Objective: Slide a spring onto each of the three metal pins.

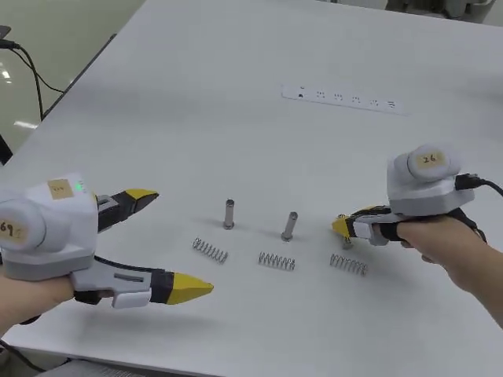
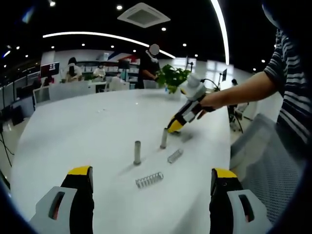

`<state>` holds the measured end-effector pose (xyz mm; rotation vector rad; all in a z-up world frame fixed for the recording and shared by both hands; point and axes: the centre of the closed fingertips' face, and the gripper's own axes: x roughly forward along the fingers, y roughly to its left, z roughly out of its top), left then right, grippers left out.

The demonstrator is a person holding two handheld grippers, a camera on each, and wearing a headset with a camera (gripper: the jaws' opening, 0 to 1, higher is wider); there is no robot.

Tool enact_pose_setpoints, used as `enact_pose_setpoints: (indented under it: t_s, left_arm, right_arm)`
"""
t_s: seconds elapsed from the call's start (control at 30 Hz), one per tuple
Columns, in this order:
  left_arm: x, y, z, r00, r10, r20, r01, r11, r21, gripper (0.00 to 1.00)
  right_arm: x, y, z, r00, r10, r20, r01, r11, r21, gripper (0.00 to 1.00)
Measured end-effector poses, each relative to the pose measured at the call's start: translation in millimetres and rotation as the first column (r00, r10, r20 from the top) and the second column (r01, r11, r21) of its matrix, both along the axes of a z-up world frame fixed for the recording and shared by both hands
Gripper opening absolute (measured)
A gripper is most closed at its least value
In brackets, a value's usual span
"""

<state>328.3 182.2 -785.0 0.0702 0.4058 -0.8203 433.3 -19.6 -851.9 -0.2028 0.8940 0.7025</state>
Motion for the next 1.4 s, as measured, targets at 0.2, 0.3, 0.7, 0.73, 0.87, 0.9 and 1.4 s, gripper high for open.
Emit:
enact_pose_setpoints:
  t_s: [0.2, 0.3, 0.7, 0.73, 0.87, 0.9, 1.4]
  left_arm:
    - [-0.1, -1.4, -1.0, 1.000, -0.004, -0.005, 0.004, 1.000, -0.002, 0.98]
    - [1.9, 0.0, -1.2, 1.000, 0.004, 0.000, -0.004, 1.000, 0.002, 0.98]
    - [2.3, -1.6, -2.4, 1.000, -0.006, -0.010, 0.006, 1.000, -0.001, 0.98]
    - [2.1, -1.6, -2.8, 1.000, -0.006, -0.009, 0.006, 1.000, 0.000, 0.98]
    - [1.3, -2.0, -4.4, 1.000, -0.009, -0.014, 0.009, 1.000, 0.000, 0.98]
    - [1.6, -2.0, -4.5, 1.000, -0.009, -0.014, 0.009, 1.000, 0.000, 0.98]
    - [2.0, -6.9, -2.1, 1.000, -0.018, -0.007, 0.018, 1.000, 0.001, 0.98]
  right_arm:
    - [0.9, -2.3, -3.4, 1.000, -0.006, 0.000, 0.006, 1.000, -0.021, 0.13]
    - [1.4, -2.9, -4.7, 1.000, -0.006, -0.004, 0.006, 0.999, -0.035, 0.13]
    - [1.6, -7.7, -4.4, 1.000, -0.018, -0.007, 0.017, 0.998, -0.053, 0.05]
    - [1.0, -8.5, -3.9, 1.000, -0.022, -0.007, 0.022, 0.999, -0.047, 0.05]
    - [0.4, -9.6, 1.4, 0.999, -0.043, 0.009, 0.043, 0.999, 0.000, 0.05]
    - [0.1, -10.3, 3.6, 0.999, -0.053, 0.013, 0.053, 0.998, 0.015, 0.05]
    - [-3.4, -6.5, 24.6, 0.992, -0.053, 0.118, 0.042, 0.994, 0.096, 0.05]
